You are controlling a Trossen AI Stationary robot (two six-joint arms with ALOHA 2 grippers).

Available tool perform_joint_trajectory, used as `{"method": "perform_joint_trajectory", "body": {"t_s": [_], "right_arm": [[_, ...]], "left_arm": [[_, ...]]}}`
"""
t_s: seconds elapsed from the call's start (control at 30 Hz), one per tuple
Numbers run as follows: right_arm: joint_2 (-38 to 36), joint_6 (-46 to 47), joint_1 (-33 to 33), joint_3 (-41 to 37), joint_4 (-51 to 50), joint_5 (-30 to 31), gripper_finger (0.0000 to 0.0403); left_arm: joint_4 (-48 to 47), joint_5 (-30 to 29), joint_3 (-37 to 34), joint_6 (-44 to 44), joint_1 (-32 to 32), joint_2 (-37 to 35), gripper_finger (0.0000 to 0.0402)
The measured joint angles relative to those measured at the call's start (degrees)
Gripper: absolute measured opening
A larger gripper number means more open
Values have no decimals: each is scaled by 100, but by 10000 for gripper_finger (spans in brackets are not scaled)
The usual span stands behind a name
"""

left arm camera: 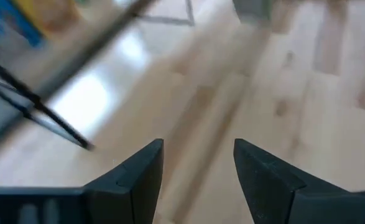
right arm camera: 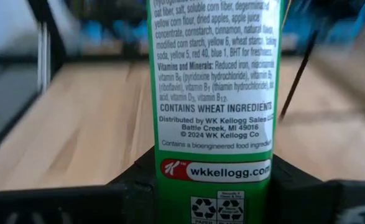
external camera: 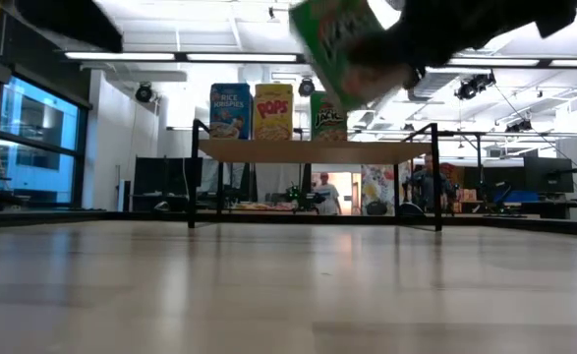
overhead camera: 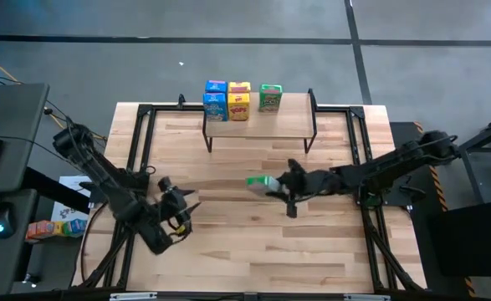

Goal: Stack cereal on shelf
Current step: Put the green cereal box on the shelf aligned with the other green cereal box

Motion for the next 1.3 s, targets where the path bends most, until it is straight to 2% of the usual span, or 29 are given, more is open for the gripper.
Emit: {"method": "perform_joint_trajectory", "body": {"t_s": [0.1,0.23,0.27,0.33,0.5,0.63,0.9,1.07,1.3], "right_arm": [[-104,-445,-227,-241,1014,30,122],[-51,-668,-669,-222,1402,345,122],[-34,-699,-788,-215,1494,459,124],[-32,-783,-1029,-215,1704,581,127],[-37,-799,-1565,-213,2035,605,124],[218,-737,-1856,-259,2415,850,124],[1351,-1040,-2227,-257,4110,1486,124],[1916,-1143,-2352,-257,4543,2079,124],[2132,-1142,-2524,-257,4787,2118,124]], "left_arm": [[2309,1068,-949,1505,437,-414,176],[5517,3307,-2079,3610,1232,-630,159],[6051,3621,-2251,3962,1423,-645,156],[6723,3850,-2455,4411,1760,-659,150],[7146,3869,-2480,5049,2302,-683,145],[7483,3869,-2480,5416,2466,-681,145],[7576,3872,-2480,5741,2506,-681,145],[7563,3867,-2480,5983,2506,-681,145],[7564,3842,-2480,6163,2506,-681,145]]}}
